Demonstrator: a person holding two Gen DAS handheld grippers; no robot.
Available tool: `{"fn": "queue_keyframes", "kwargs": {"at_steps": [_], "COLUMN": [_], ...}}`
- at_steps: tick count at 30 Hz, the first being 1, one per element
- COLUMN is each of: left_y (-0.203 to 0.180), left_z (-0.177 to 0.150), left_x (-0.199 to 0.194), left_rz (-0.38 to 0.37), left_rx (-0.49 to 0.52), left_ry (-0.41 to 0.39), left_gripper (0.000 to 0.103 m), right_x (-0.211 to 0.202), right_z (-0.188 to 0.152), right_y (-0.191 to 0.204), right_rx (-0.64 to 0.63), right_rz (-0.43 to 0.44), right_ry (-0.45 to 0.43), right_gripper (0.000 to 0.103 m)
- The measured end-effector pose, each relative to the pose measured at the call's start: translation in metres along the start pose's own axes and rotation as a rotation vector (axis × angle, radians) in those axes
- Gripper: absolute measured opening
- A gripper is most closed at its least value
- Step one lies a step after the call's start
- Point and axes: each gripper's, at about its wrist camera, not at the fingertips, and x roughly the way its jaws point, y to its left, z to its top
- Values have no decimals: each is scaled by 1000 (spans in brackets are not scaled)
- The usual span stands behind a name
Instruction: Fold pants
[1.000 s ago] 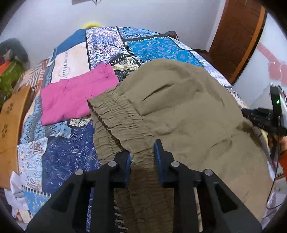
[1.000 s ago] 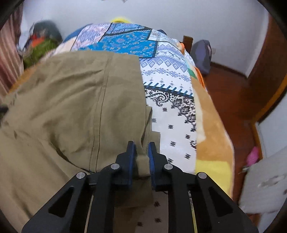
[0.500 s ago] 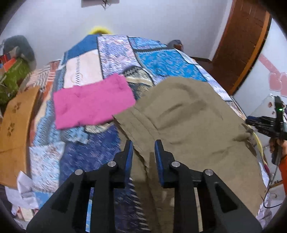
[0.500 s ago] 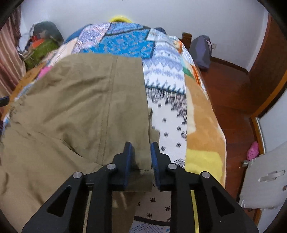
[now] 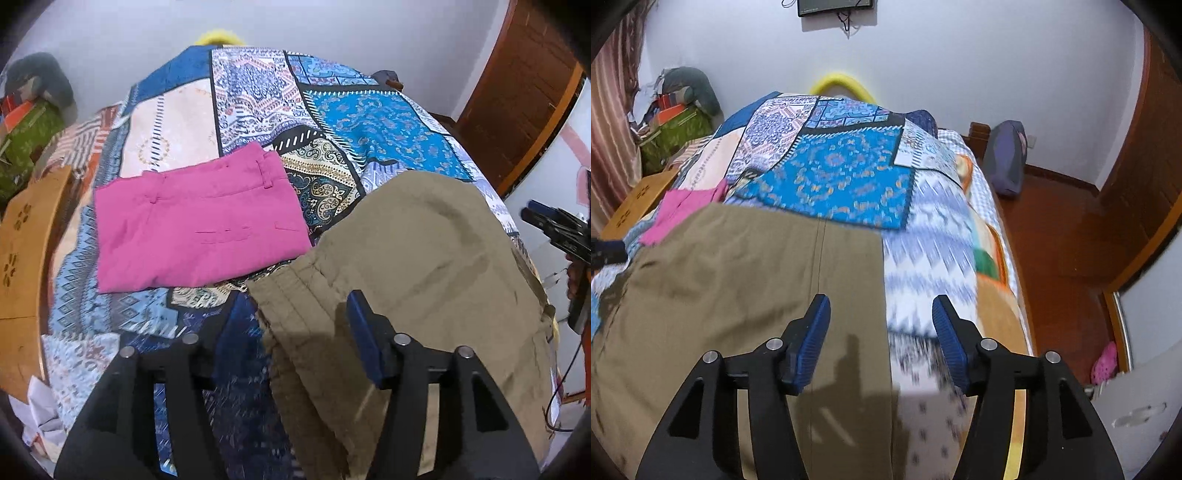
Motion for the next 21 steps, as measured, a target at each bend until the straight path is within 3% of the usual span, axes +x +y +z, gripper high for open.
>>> {"fn": "queue_keyframes", "kwargs": {"at_steps": [5,9,17,19,20,21], "left_y": [3,3,3,3,1,0], "left_z": [4,6,7,8,8,9], "left_x": [22,33,52,54,53,52], "left_rz": [-22,-46,3,-1,5,12], "left_rx": [-31,-35,-43,-40,-30,-21], "left_ry": [35,37,37,36,33,29], "left_gripper": [69,70,70,67,64,62], "right_x": [44,72,94,93,91,91], "right_z": [16,22,23,21,21,20], "right_y": [3,1,-3,0,3,5], "right_rx": [-8,-3,50,36,34,27], "right_rz": [40,49,111,132,149,122], "right_ry": [38,68,99,95,97,97], "right_gripper": [54,54,53,39,25,19]}}
